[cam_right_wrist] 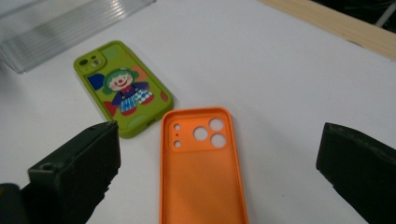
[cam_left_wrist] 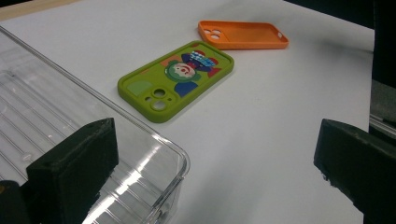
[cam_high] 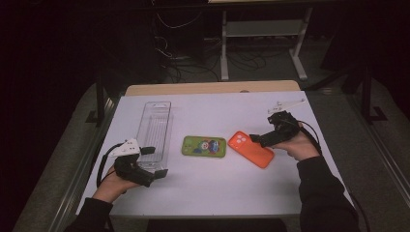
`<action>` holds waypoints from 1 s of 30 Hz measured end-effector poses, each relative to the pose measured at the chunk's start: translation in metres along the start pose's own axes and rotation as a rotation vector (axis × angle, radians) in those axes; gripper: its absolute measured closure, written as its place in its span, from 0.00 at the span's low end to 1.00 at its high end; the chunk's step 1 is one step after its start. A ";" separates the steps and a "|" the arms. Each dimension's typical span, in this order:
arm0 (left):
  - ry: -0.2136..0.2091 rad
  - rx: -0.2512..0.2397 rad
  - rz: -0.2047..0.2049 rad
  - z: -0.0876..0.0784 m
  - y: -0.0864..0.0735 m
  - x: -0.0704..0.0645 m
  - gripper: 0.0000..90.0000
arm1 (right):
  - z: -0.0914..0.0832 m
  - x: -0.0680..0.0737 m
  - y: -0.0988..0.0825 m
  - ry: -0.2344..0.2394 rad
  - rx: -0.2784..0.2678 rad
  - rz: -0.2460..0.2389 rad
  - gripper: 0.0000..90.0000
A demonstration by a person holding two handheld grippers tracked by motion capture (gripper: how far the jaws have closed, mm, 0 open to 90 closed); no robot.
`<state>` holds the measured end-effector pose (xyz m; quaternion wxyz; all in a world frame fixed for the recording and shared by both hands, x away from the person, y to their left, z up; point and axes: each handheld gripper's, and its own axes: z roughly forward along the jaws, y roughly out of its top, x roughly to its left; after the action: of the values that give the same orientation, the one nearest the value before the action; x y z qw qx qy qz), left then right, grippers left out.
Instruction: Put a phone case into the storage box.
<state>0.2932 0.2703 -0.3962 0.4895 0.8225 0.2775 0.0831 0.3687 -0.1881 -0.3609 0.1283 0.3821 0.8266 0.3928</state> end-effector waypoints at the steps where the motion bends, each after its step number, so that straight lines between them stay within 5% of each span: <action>1: 0.000 0.000 0.000 0.000 0.000 0.000 0.00 | 0.002 0.000 -0.001 -0.002 0.012 -0.007 0.00; 30: -0.003 0.007 0.006 0.000 0.000 -0.002 0.00 | 0.032 -0.001 -0.032 -0.045 0.272 -0.058 0.00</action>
<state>0.2920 0.2693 -0.3963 0.4870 0.8251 0.2746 0.0822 0.3691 -0.1840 -0.4058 0.1050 0.3806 0.8798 0.2647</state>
